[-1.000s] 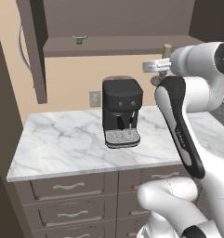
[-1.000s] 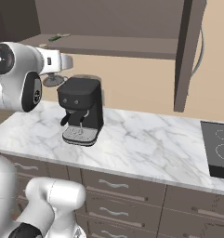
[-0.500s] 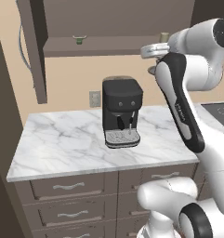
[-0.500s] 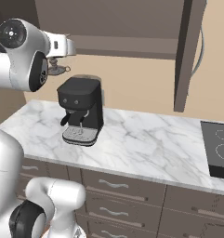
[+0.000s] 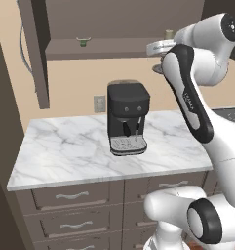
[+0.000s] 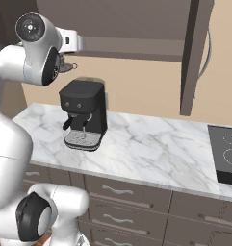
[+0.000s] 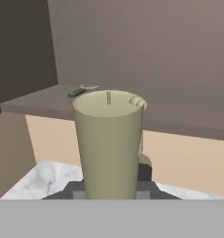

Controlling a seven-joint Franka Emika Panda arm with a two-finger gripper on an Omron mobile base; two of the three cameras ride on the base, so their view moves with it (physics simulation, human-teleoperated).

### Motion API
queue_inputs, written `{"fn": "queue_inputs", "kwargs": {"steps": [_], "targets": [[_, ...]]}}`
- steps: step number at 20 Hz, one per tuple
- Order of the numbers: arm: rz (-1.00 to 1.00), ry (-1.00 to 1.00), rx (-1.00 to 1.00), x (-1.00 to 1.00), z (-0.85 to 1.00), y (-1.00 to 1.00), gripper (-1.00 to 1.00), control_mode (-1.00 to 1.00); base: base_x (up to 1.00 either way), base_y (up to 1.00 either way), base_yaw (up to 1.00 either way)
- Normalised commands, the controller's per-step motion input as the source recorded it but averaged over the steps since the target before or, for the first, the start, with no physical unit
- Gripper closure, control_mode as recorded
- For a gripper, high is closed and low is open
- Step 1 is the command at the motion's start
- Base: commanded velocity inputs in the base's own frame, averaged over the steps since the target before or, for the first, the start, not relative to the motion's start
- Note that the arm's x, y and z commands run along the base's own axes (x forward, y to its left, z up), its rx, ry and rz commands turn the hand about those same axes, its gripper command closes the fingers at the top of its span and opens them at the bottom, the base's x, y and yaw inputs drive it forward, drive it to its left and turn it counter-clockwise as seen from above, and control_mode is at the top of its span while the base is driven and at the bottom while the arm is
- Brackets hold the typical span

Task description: Pick the candle and candle from the dining table and place them in the open cabinet. Close the cabinet after placing the objects.

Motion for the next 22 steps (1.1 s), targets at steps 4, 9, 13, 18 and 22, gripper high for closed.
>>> {"fn": "queue_inputs", "kwargs": {"steps": [4,9,13,18,22], "targets": [[0.00,-0.02,0.00,0.41,0.01,0.00,1.00,-1.00,0.00,0.00,0.00],[0.02,-0.05,0.00,0.34,0.00,0.00,1.00,-1.00,0.00,0.00,0.00],[0.04,-0.09,0.00,0.32,0.00,0.00,1.00,-1.00,0.00,0.00,0.00],[0.00,-0.03,0.00,0.40,0.00,0.00,1.00,-1.00,0.00,0.00,0.00],[0.00,0.00,0.00,0.45,0.01,0.00,1.00,-1.00,0.00,0.00,0.00]]}}
